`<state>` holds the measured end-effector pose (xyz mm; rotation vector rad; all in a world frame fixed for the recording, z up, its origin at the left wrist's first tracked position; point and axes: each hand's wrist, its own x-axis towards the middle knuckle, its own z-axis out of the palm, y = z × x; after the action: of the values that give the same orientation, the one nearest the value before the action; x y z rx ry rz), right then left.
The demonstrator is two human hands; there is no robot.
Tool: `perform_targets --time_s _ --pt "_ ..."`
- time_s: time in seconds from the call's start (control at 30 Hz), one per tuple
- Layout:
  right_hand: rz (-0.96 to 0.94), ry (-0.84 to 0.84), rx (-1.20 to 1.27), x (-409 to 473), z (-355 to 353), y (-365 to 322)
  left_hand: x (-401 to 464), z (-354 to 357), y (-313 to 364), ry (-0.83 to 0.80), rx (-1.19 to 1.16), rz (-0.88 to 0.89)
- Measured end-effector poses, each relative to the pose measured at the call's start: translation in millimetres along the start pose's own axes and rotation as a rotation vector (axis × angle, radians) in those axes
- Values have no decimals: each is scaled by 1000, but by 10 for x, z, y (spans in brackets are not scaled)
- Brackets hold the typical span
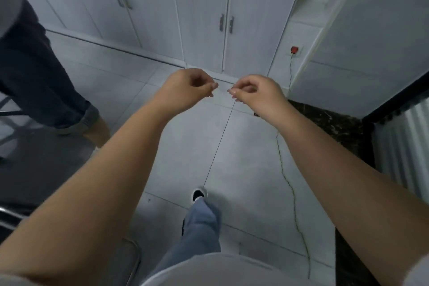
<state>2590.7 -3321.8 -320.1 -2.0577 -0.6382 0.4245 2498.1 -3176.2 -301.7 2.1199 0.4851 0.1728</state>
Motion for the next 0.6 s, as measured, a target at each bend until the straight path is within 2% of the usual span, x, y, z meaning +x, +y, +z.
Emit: perform_targets --time_s 0.3,0.6 --pt "-31 -80 -29 2345 180 -339 2064 -810 -363 45 -23 -103" --pt "-125 -199 7 4435 232 -394 3863 -1249 -541 145 36 -176"
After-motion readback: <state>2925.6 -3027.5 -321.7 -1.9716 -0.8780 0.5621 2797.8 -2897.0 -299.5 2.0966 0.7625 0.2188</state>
